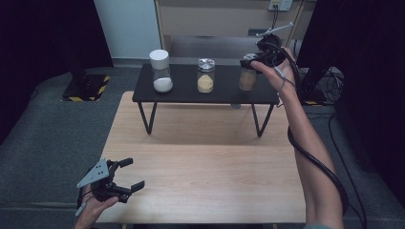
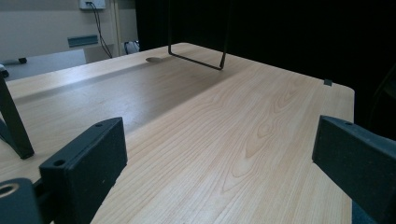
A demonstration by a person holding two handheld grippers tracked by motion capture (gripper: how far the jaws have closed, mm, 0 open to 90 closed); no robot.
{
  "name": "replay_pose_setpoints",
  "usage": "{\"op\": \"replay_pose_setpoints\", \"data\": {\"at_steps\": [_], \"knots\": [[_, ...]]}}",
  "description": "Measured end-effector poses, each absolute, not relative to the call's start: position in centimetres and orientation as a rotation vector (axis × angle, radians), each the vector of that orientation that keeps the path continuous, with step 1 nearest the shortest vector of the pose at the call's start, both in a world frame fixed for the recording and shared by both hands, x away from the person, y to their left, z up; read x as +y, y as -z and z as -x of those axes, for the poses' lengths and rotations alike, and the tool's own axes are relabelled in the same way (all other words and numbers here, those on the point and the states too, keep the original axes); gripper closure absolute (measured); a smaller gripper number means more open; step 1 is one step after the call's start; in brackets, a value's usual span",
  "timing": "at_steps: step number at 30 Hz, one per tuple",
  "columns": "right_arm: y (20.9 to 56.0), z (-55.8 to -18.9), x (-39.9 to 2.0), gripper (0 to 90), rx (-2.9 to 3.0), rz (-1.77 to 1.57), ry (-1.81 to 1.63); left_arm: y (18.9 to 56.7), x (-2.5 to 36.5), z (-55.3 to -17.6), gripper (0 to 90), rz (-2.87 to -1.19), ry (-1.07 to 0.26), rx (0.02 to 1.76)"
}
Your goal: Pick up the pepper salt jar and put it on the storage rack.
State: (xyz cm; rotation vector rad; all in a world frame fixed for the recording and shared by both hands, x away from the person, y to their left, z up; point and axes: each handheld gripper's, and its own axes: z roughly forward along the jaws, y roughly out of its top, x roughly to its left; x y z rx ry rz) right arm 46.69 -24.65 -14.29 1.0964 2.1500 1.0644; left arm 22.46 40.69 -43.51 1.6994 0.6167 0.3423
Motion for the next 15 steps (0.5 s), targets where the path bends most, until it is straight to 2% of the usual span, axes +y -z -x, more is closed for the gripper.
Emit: {"op": "replay_pose_setpoints", "data": {"at_steps": [15], "knots": [[15.3,-47.8,-24.3,35.6,2.137,-1.132,-1.035,43.5,40.7,-22.4,2.0,-1.697,-0.341,0.619]]}}
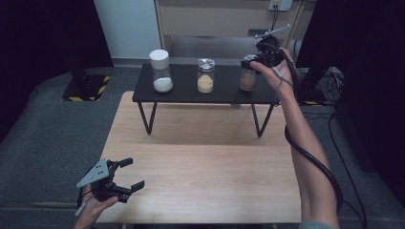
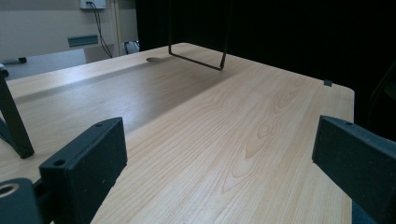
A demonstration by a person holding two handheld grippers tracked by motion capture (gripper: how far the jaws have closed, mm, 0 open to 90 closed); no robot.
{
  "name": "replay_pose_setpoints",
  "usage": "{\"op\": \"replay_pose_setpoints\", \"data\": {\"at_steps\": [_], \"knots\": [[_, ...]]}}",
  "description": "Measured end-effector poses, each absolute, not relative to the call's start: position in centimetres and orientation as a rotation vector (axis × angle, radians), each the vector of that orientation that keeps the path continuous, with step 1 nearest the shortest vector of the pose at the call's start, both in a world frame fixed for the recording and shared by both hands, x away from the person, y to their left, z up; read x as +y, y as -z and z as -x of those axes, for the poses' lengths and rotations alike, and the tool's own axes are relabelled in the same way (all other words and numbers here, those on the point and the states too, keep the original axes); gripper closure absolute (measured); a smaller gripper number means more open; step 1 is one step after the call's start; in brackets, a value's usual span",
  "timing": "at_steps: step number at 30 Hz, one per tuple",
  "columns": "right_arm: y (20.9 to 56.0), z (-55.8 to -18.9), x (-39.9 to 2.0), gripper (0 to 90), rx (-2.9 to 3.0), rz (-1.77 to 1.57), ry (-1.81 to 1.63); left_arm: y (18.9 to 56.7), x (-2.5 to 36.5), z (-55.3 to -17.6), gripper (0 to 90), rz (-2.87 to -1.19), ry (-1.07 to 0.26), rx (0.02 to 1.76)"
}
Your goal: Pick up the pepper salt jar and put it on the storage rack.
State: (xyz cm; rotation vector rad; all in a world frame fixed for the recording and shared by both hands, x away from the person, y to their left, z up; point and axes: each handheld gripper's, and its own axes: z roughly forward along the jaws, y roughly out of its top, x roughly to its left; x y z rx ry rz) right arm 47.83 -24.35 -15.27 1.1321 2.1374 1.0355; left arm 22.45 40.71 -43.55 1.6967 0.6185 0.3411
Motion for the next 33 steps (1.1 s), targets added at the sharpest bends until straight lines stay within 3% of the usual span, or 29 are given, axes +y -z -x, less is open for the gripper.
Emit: {"op": "replay_pose_setpoints", "data": {"at_steps": [30,33], "knots": [[17.0,-48.3,-25.1,35.2,2.117,-1.169,-1.069,43.5,40.7,-22.4,2.0,-1.700,-0.343,0.616],[17.2,-48.3,-25.3,30.4,2.115,-1.175,-1.088,43.5,40.7,-22.4,2.0,-1.700,-0.344,0.616]]}}
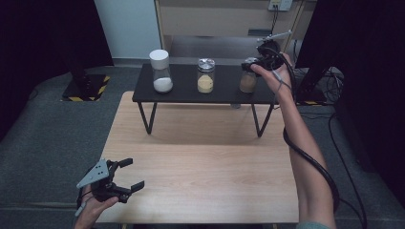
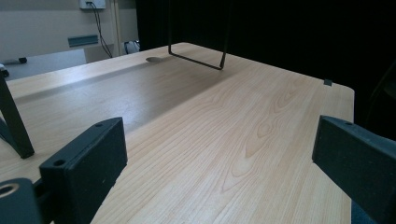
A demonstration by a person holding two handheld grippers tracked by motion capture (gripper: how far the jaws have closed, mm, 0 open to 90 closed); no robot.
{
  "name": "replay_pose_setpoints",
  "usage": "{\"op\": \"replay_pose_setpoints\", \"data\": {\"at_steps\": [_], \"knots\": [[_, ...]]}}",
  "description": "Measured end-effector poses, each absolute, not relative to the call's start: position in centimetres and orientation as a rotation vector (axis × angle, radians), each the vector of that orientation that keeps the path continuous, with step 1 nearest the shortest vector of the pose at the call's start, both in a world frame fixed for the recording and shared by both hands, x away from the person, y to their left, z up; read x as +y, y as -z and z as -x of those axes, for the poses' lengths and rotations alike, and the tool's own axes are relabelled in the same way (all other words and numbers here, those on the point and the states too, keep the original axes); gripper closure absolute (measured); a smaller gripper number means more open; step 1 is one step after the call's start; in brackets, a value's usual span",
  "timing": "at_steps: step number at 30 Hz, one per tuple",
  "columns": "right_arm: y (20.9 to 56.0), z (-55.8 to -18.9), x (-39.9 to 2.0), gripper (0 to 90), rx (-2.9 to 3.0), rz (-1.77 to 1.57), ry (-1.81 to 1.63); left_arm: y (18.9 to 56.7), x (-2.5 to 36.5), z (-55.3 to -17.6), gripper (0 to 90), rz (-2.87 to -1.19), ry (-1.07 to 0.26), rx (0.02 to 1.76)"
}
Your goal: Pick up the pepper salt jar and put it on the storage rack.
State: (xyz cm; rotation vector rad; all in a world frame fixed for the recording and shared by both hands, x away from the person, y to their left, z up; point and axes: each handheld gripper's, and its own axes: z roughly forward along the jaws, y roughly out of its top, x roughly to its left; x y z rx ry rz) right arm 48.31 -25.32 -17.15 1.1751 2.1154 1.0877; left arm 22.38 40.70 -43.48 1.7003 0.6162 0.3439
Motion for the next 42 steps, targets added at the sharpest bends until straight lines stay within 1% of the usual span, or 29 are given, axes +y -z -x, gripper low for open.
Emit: {"op": "replay_pose_setpoints", "data": {"at_steps": [4,6,10,27,42], "knots": [[17.6,-48.0,-25.4,15.5,2.094,-1.170,-1.103,43.5,40.7,-22.4,2.0,-1.701,-0.343,0.618],[17.7,-48.0,-25.8,10.6,2.086,-1.172,-1.126,43.5,40.7,-22.4,2.0,-1.701,-0.345,0.618],[17.7,-47.5,-26.1,6.5,2.058,-1.160,-1.156,43.4,40.6,-22.4,2.0,-1.704,-0.345,0.618],[16.7,-43.7,-27.2,6.8,2.001,-1.043,-1.215,43.4,40.6,-22.3,2.0,-1.707,-0.348,0.618],[16.6,-38.6,-28.3,7.5,2.013,-0.877,-1.311,43.3,40.5,-22.3,2.0,-1.710,-0.350,0.618]]}}
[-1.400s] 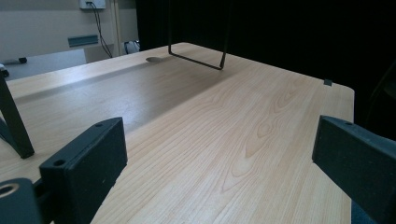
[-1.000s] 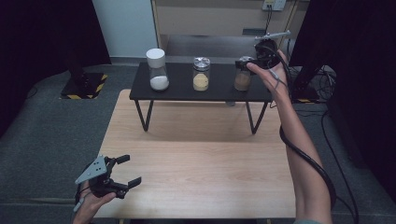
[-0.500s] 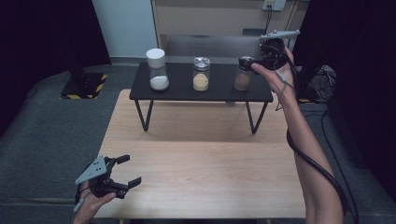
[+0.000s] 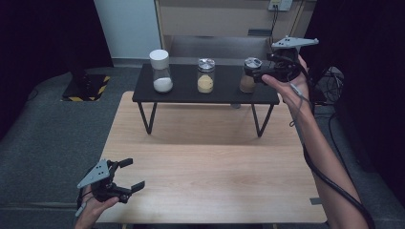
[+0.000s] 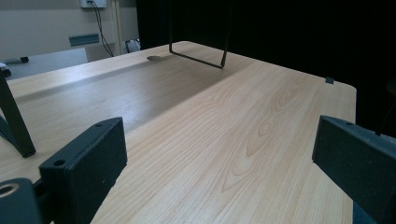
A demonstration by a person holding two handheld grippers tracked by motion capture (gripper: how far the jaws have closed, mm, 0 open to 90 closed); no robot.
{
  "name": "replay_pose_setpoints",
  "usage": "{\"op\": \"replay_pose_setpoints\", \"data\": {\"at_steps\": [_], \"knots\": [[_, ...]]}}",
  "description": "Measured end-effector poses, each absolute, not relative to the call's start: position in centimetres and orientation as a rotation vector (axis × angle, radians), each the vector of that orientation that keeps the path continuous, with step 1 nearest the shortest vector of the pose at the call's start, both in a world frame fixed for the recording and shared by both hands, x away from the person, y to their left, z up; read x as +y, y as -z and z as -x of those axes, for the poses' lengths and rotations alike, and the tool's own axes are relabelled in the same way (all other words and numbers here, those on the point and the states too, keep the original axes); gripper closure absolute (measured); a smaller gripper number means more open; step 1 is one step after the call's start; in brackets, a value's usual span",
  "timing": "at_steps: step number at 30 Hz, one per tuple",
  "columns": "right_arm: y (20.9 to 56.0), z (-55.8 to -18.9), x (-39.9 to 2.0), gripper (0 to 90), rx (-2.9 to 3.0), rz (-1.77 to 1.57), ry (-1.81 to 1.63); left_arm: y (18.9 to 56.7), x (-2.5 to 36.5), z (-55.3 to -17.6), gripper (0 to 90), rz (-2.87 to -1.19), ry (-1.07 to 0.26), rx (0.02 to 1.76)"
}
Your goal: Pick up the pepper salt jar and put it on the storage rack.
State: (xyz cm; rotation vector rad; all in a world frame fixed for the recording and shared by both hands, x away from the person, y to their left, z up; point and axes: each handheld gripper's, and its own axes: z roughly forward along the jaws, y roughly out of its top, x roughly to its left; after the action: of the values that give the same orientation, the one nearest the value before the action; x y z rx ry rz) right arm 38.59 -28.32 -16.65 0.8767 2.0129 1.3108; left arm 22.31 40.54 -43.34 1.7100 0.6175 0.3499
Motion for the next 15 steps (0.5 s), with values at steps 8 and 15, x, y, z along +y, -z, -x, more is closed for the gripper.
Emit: {"op": "replay_pose_setpoints", "data": {"at_steps": [8,15], "knots": [[17.7,-36.2,-29.2,7.6,2.021,-0.820,-1.361,43.3,40.5,-22.3,2.0,-1.711,-0.351,0.619],[18.7,-34.1,-30.1,7.6,2.030,-0.789,-1.405,43.3,40.5,-22.3,2.0,-1.712,-0.353,0.620]]}}
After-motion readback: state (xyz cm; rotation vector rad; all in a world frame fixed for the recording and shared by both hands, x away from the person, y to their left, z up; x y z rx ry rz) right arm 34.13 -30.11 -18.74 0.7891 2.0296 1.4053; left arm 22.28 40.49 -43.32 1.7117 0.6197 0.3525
